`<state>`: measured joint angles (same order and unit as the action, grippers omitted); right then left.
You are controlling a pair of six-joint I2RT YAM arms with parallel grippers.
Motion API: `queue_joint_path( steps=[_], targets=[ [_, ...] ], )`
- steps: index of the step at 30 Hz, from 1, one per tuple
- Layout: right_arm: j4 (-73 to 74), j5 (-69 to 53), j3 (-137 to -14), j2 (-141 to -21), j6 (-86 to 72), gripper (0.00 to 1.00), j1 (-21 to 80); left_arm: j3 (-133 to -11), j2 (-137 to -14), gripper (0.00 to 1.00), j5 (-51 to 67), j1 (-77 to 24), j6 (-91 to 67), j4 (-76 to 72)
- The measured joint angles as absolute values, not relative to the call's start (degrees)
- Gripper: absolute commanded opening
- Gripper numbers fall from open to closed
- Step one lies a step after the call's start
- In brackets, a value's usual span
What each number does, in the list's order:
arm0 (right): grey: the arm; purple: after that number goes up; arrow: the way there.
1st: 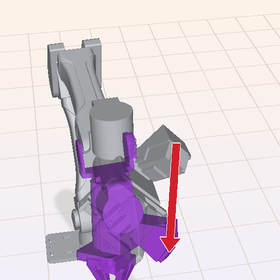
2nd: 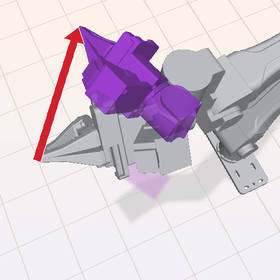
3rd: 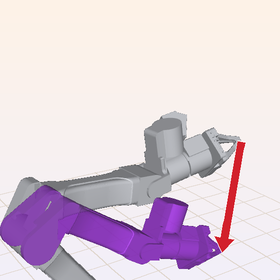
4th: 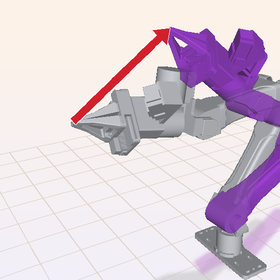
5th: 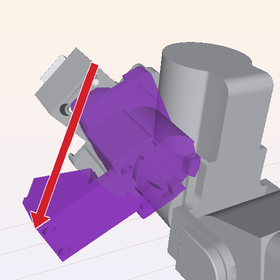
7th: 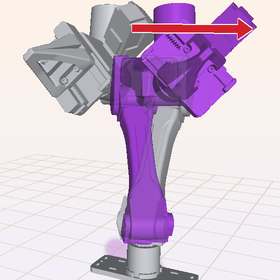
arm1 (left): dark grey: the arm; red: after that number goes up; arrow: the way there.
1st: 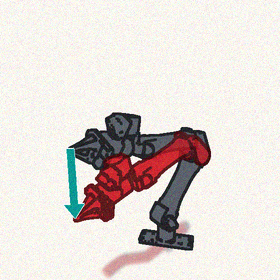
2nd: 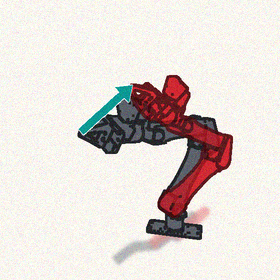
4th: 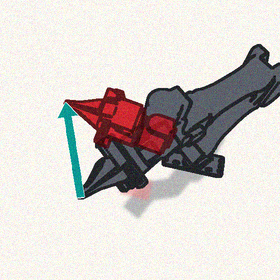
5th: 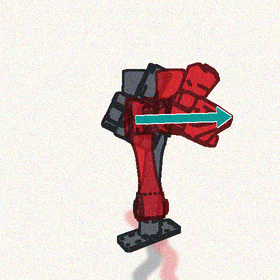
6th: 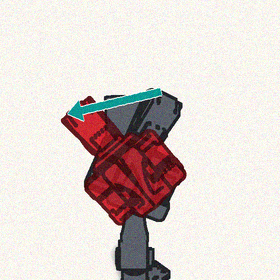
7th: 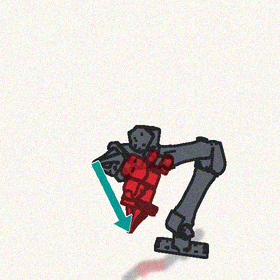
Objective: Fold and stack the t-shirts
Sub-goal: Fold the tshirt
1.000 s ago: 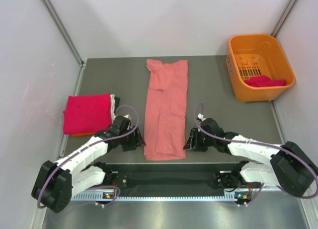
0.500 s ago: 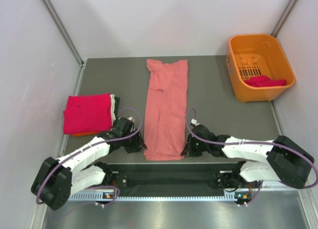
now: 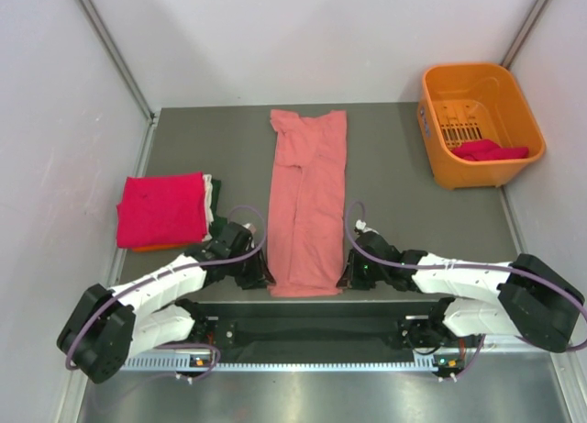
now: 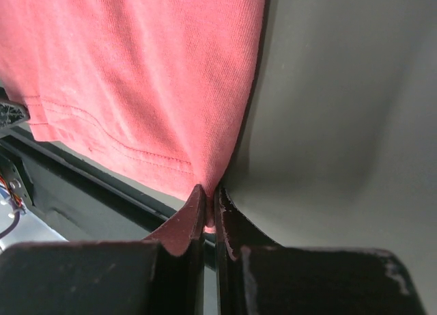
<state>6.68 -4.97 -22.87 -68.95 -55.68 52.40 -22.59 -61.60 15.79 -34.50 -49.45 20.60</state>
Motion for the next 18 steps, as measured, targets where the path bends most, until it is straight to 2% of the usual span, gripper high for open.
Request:
queue_joint_path(
  steps=[5,7,8,14,18],
  targets=[
    [6.66,-4.97,-22.87,-68.95,-55.68,0.0,52.4,-22.04,-61.65,0.34,17.12,-36.38,-50.96,19.53],
    [6.68,-4.95,-22.85,-68.88,-55.68,0.0,52.4,-21.54,-61.78,0.07,17.76,-37.17,-51.75,18.61],
    [6.66,-4.86,-22.76,-68.79,-55.68,0.0,52.4,-21.19,-62.02,0.0,18.02,-37.52,-52.14,17.69],
    [7.33,-4.32,-22.52,-67.9,-55.55,0.0,52.42,-21.08,-62.92,0.0,18.63,-38.11,-52.42,16.4],
    [10.87,-2.96,-22.59,-62.94,-55.02,0.0,52.42,-23.66,-61.69,0.0,19.33,-38.11,-52.45,17.78]
  ],
)
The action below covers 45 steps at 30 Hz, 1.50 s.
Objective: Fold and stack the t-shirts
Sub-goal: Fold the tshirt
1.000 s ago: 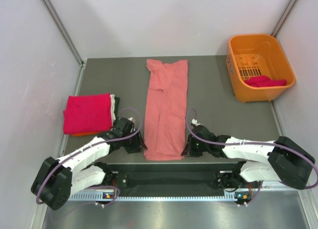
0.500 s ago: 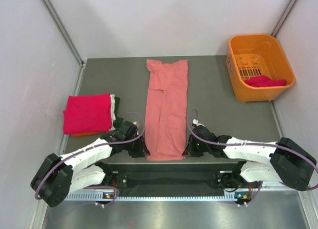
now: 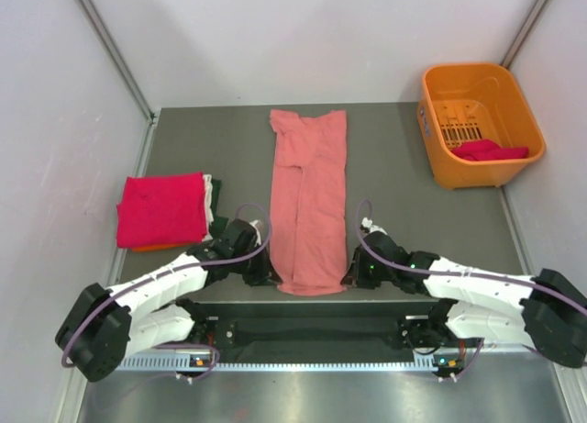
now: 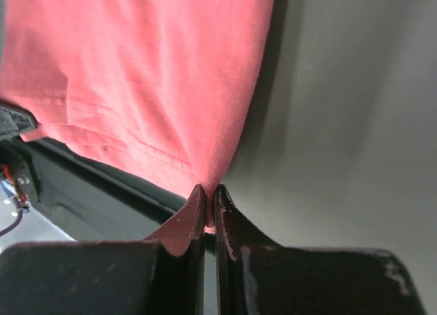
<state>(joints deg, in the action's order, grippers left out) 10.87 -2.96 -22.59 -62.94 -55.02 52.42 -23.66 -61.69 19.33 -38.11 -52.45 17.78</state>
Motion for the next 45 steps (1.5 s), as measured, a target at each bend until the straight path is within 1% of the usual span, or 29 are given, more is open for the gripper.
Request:
queue_joint_path(
  steps=[3,6,11,14,17,24,27,31,38,40,41,42,43,44,45],
  targets=[
    [13.91,-2.24,-23.73,-59.2,-53.47,0.0,51.86,-26.92,-61.23,0.0,19.7,-38.06,-52.4,18.2],
    [16.8,-2.55,-26.89,-58.24,-50.78,0.0,49.01,-30.13,-61.36,0.0,19.97,-37.39,-52.23,18.37],
    [19.14,-6.48,-33.89,-60.69,-44.05,0.0,37.93,-36.01,-64.38,0.0,21.21,-32.58,-50.41,18.37],
    [19.75,-9.32,-39.42,-66.35,-40.05,0.0,32.12,-39.99,-69.12,0.0,23.22,-27.49,-49.17,17.61],
    [20.16,-12.19,-45.82,-73.69,-36.91,0.0,28.34,-45.04,-75.72,0.0,24.53,-23.11,-47.55,17.37],
    [21.85,-17.28,-62.15,-89.38,-32.29,0.0,23.16,-55.4,-89.67,0.0,26.2,-16.21,-45.39,15.62],
    [23.75,-18.83,-71.5,-96.47,-30.5,0.0,21.93,-59.16,-94.76,0.0,25.85,-14.81,-45.21,14.68],
    [25.3,-19.99,-80.51,-103.98,-28.8,0.0,20.75,-63.48,-100.18,0.0,25.12,-13.8,-45.28,13.3],
    [29.3,-20.91,-90.37,-113.51,-26.98,0.0,18.2,-76.36,-110.32,0.0,24.49,-12.99,-44.86,12.78],
    [30.15,-21.1,-93.54,-116.46,-26.74,0.02,17.54,-79.53,-113.19,0.0,24.62,-12.75,-44.86,12.43],
    [30.59,-21.19,-95.22,-117.89,-26.63,0.06,17.26,-80.75,-114.37,0.02,24.67,-12.69,-44.88,12.45],
    [30.98,-21.32,-97.08,-119.44,-26.55,0.37,16.93,-82.04,-115.63,0.2,24.69,-12.6,-44.91,12.21],
    [31.07,-21.45,-98.61,-120.75,-26.79,0.49,16.64,-83.33,-116.92,0.43,24.75,-12.53,-44.58,12.16],
    [31.2,-21.54,-100.07,-121.99,-26.74,0.58,16.36,-84.42,-117.86,0.71,24.73,-12.51,-44.27,12.36],
    [31.22,-21.61,-101.27,-122.98,-26.52,0.75,16.1,-86.02,-119.04,0.79,24.58,-12.51,-43.83,12.86]
  ],
)
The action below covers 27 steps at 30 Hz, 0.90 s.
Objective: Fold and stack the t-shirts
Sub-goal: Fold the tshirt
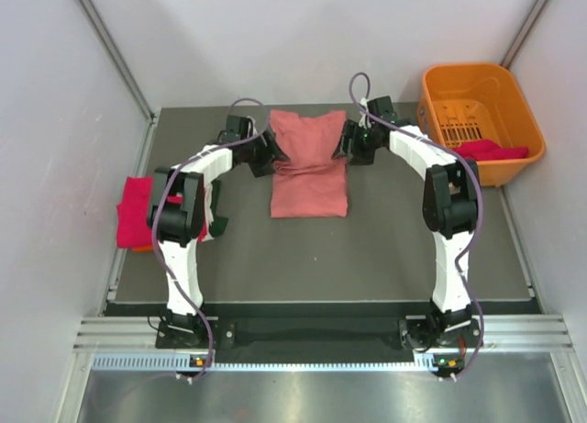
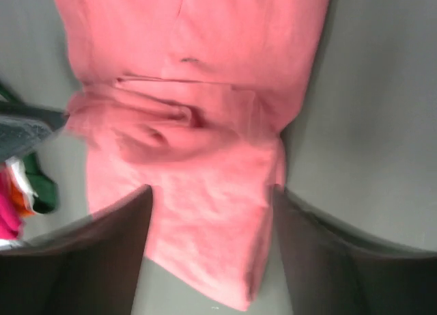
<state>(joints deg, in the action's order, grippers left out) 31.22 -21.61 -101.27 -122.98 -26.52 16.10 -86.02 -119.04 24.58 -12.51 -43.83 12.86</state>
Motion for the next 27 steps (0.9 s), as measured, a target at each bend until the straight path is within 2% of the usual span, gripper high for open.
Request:
queue_joint_path(
  steps=[2,4,7,11,13,15,16,20,27],
  targets=[
    [31.16,-21.43,-101.84,-123.59,-26.46,0.84,15.7,-88.9,-120.6,0.99,23.94,-12.47,-43.07,14.44],
    [29.65,-21.32,-100.07,-122.61,-26.11,0.84,15.49,-90.15,-120.7,0.99,22.76,-12.45,-41.78,15.86],
    [26.39,-21.02,-90.65,-116.86,-26.02,0.78,15.44,-87.61,-117.62,0.98,20.6,-12.43,-39.88,16.34],
    [22.24,-21.61,-73.71,-104.53,-26.48,0.66,15.42,-76.73,-108.14,0.89,18.83,-12.4,-38.59,16.62],
    [20.43,-22.63,-67.64,-99.39,-26.98,0.63,15.42,-70.85,-103.28,0.8,19.07,-12.4,-38.76,16.12],
    [18.26,-23.7,-63.22,-96.25,-27.46,0.62,15.49,-64.93,-99.0,0.79,19.81,-12.43,-38.96,15.18],
    [17.41,-24.21,-61.82,-95.61,-27.62,0.6,15.53,-63.05,-97.89,0.75,20.14,-12.43,-39.05,15.11],
    [13.47,-26.3,-56.9,-95.9,-28.93,0.58,15.9,-57.17,-96.51,0.7,20.86,-12.64,-39.42,13.85],
    [8.34,-29.02,-55.75,-100.88,-31.42,0.59,16.84,-55.13,-97.06,0.69,21.98,-12.8,-39.9,12.51]
  ],
)
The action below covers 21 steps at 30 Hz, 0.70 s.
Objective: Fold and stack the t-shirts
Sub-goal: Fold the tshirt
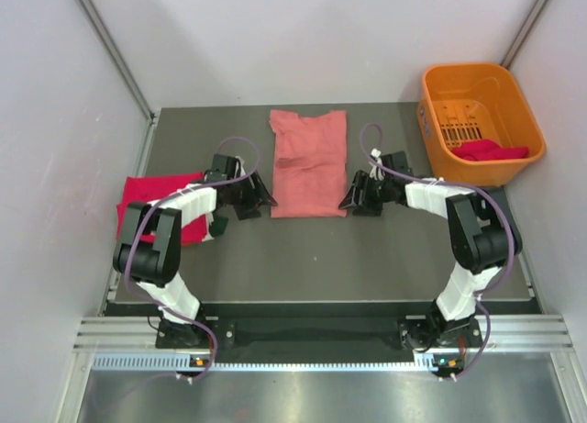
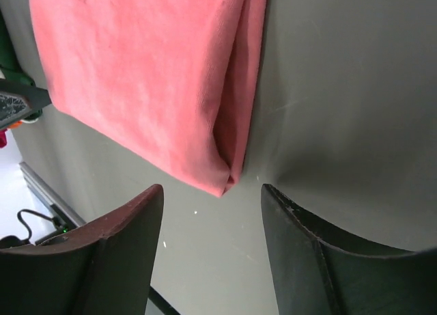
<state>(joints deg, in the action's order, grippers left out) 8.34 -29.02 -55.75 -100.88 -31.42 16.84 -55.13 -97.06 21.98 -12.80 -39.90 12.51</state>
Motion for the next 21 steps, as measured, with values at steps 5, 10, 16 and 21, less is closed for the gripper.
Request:
queue_joint_path(
  steps=[5,10,16,21],
  targets=[
    [5.13,-30.46,-55.75,-103.88,-33.3,0.44,16.86,-53.71,-97.06,0.67,21.82,-12.8,-40.21,11.97],
    [3.92,-30.15,-55.75,-105.6,-34.06,0.07,16.88,-52.93,-97.06,0.66,21.82,-12.8,-40.38,11.51],
    [3.38,-30.11,-55.48,-105.89,-34.28,0.04,16.88,-51.62,-97.06,0.65,22.52,-12.8,-40.6,10.07],
    [3.14,-30.11,-55.4,-105.89,-34.3,0.03,16.88,-50.87,-97.06,0.59,23.38,-12.8,-40.99,8.58]
  ],
)
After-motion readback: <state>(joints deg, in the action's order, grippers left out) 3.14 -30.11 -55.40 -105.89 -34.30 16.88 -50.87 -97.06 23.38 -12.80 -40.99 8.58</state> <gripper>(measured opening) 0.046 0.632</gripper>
